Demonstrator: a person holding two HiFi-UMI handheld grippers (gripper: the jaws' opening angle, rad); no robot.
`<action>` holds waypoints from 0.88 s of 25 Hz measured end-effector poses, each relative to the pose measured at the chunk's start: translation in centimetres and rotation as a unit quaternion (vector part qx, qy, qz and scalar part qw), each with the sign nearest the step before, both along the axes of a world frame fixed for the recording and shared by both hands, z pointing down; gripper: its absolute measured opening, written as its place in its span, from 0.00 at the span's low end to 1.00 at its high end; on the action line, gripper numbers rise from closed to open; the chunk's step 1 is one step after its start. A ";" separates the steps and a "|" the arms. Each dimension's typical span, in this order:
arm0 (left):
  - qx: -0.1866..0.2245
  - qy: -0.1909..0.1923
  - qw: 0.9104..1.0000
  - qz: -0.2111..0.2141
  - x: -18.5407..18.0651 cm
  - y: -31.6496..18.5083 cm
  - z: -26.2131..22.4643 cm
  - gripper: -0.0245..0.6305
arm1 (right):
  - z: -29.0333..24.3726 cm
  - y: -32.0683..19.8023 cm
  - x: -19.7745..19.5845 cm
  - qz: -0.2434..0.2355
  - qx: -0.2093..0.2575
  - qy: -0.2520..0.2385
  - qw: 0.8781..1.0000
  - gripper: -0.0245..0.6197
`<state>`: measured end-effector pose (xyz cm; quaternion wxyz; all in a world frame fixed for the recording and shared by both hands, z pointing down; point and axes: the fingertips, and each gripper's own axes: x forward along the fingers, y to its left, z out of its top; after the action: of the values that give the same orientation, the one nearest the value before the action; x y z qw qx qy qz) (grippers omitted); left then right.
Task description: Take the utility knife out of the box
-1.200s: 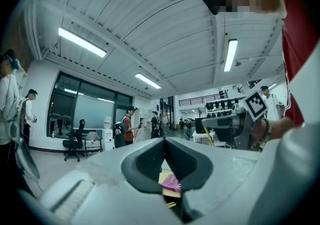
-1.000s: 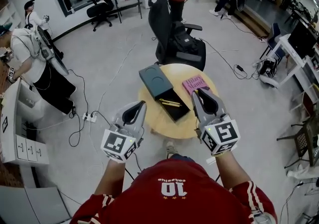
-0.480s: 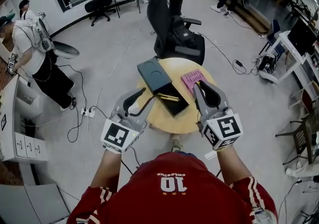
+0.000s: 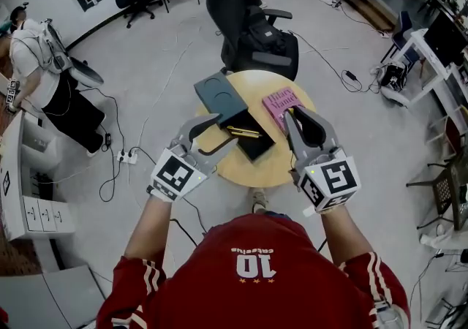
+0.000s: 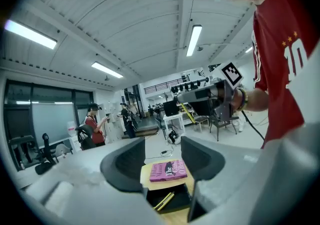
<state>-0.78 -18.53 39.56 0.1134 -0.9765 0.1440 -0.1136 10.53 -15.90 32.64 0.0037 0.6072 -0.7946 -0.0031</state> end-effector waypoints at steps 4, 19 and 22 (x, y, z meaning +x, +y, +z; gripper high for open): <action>-0.008 -0.040 0.998 0.042 1.7 -1.4 3.3 0.37 | 1.1 -0.7 1.2 0.007 -0.010 0.000 1.000 0.10; -0.095 -0.150 0.977 0.119 8.4 -6.8 17.7 0.37 | 4.9 -4.3 6.8 0.027 -0.049 -0.016 0.998 0.10; -0.108 -0.174 0.970 0.134 9.4 -7.3 20.1 0.37 | 5.3 -5.1 7.8 0.029 -0.053 -0.018 0.998 0.10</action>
<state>8.59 -25.88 59.64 0.0449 -0.9584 -0.0229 -0.2809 18.32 -21.00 37.94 0.0212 0.6292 -0.7753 0.0498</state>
